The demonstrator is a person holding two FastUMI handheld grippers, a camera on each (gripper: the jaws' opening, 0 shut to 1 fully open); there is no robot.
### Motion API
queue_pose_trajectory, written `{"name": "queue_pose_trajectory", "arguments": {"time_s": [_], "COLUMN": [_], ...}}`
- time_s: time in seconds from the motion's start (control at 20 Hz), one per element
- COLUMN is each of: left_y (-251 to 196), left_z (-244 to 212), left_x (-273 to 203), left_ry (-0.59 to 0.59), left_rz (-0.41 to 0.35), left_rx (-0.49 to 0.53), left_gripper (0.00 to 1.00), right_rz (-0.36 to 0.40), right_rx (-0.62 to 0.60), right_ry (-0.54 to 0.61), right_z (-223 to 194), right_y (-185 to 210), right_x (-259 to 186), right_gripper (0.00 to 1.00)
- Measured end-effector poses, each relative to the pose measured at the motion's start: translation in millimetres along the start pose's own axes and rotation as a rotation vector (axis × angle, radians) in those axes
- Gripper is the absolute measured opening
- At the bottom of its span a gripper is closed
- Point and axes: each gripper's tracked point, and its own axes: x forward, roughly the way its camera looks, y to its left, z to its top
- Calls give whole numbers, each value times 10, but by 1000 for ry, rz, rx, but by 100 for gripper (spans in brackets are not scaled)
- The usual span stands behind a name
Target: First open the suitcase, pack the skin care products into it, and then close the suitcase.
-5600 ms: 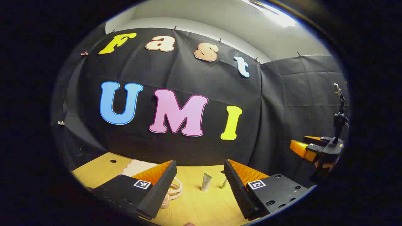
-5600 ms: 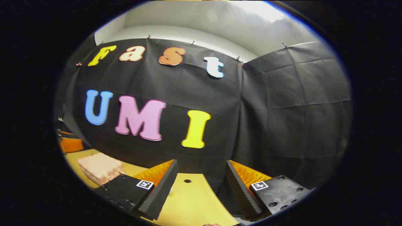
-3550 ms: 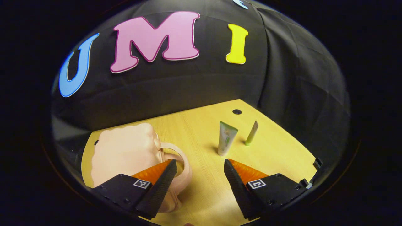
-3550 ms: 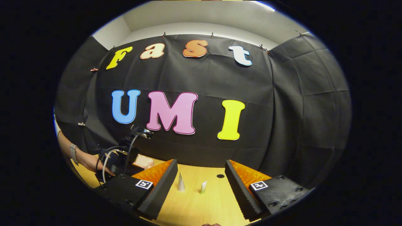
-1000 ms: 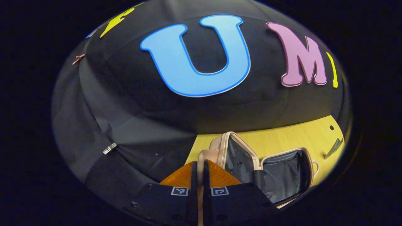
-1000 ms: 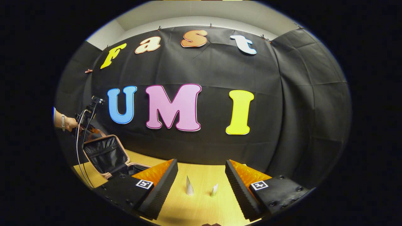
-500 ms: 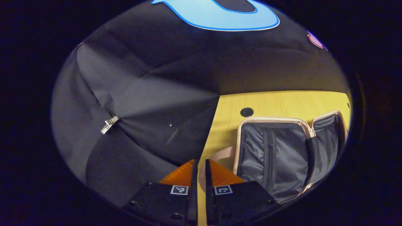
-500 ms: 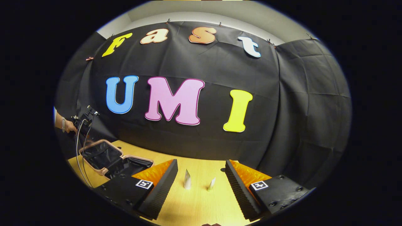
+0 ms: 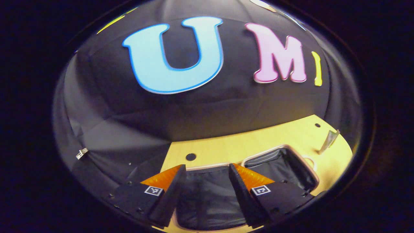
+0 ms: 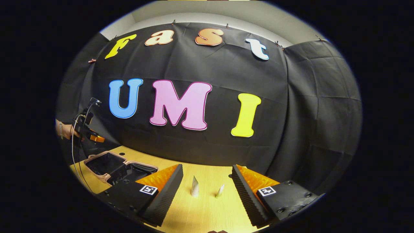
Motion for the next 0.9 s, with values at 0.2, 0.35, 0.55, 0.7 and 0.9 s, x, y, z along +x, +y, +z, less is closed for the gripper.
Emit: {"name": "queue_pose_trajectory", "arguments": {"time_s": [0.2,0.35,0.55,0.7,0.9], "left_y": [-1520,-2610,-3645,-4079,-4356], "left_z": [515,631,408,169,-93], "left_x": [-370,-629,-489,-278,95], "left_ry": [-149,-180,-104,-35,67], "left_rz": [-266,-488,-648,-670,-629], "left_rx": [-26,-12,18,68,64], "left_gripper": [95,95,97,98,98], "right_rz": [-2,-8,-5,3,32], "right_rx": [7,-2,7,21,5], "right_ry": [-16,-31,-11,-1,28], "right_z": [8,-7,-145,-235,-378], "right_y": [-139,-291,-467,-565,-723], "right_x": [96,230,448,487,509], "right_gripper": [96,96,96,96,96]}}
